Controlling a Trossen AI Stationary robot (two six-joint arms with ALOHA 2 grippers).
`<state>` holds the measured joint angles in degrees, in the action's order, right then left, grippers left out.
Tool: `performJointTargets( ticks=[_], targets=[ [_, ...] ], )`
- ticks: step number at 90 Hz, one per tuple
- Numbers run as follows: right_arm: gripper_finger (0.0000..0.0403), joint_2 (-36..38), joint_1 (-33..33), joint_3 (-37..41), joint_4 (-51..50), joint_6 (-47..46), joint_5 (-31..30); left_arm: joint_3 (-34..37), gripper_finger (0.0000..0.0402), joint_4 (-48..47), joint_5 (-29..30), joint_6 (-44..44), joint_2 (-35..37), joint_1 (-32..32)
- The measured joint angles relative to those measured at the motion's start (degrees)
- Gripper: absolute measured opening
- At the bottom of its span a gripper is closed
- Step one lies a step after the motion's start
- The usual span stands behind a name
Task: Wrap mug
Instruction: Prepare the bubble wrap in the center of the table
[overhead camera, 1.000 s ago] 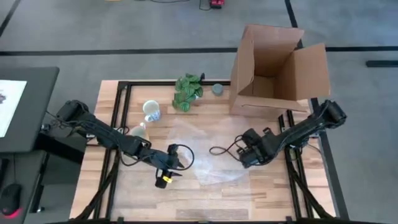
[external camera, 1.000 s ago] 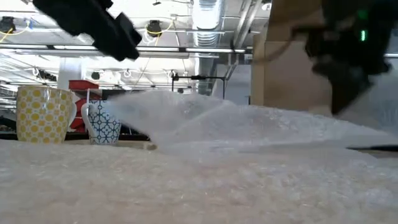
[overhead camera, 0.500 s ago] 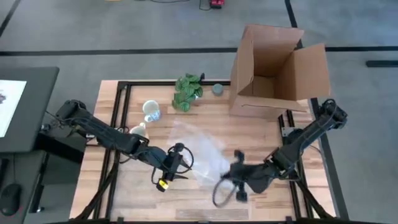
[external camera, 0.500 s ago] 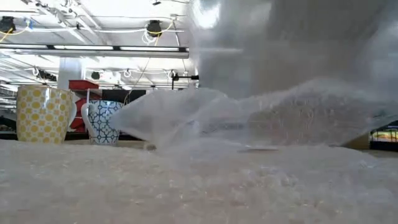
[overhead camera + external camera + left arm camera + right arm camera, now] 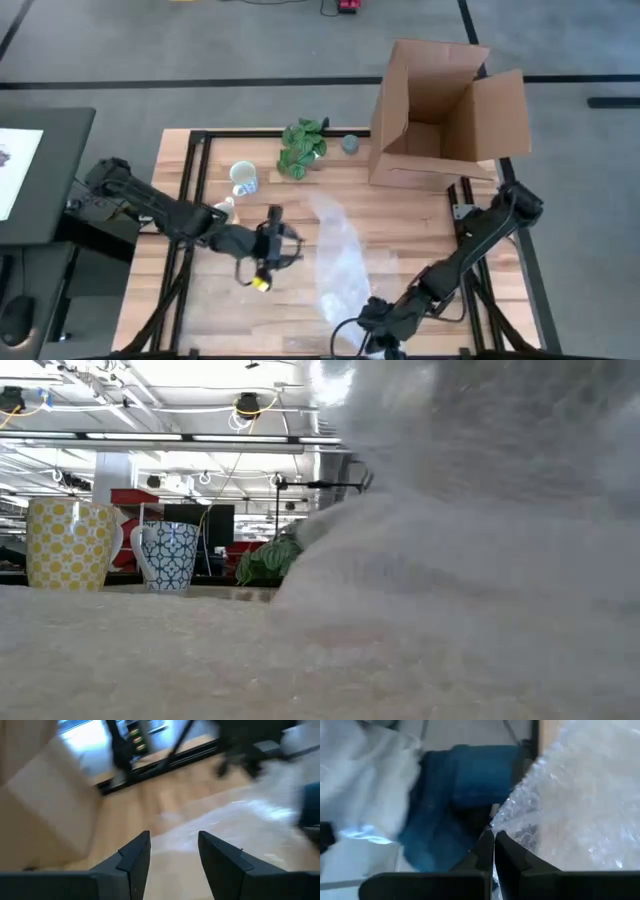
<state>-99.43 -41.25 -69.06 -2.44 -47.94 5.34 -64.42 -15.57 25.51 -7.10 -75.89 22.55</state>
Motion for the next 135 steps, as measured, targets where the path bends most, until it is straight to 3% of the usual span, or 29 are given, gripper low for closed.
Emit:
performJointTargets(
  ticks=[21, 38, 53, 62, 74, 81, 87, 94, 108, 123, 135],
  targets=[
    [0.0, -0.01, 1.39, -0.82, -5.71, 1.56, 0.44, 0.1, 0.0148, 2.08, -0.72, 0.56, -5.05, -9.09],
    [0.0, 0.43, 3.02, -11.61, -26.3, 12.97, -10.81, 0.15, 0.0148, 2.68, -1.06, 0.84, -3.07, -9.17],
    [0.0, 0.48, 5.15, -23.5, -40.8, 25.13, -27.59, 0.12, 0.0148, 3.63, -1.01, -1.24, 2.52, -6.42],
    [0.0, 0.5, 5.59, -30.7, -46.52, 36.27, -44.08, 0.09, 0.0148, 3.37, -0.98, -1.14, 5.76, -4.56],
    [0.0, 0.59, 6.9, -37.04, -42.15, 58.53, -67.34, 0.09, 0.0148, 2.87, -0.86, -1.24, 8.48, -1.6],
    [0.0, 0.6, 8.39, -39.19, -33.17, 73.18, -75.41, 0.09, 0.0148, 1.87, -0.91, -1.24, 8.72, -0.08],
    [0.0, 0.7, 9.91, -39.75, -24.14, 84.36, -75.53, 0.09, 0.0148, -0.44, -0.93, -0.7, 8.42, 1.0],
    [0.0, 0.63, 11.23, -39.74, -16.89, 93.86, -70.67, 1.05, 0.0148, -1.49, -0.64, 0.93, 7.32, 1.68],
    [0.0, 0.5, 12.3, -39.67, -12.99, 101.62, -61.24, 5.82, 0.0148, -1.92, 4.26, 5.09, 4.6, 2.31],
    [0.0, 0.5, 12.56, -39.67, -7.18, 107.87, -60.96, 9.3, 0.0148, -0.64, 6.33, 8.79, 2.69, 2.91],
    [0.0, 0.48, 13.4, -39.6, 3.91, 116.26, -61.29, 9.36, 0.0148, 1.52, 6.32, 8.39, 2.7, 4.76]
  ],
)
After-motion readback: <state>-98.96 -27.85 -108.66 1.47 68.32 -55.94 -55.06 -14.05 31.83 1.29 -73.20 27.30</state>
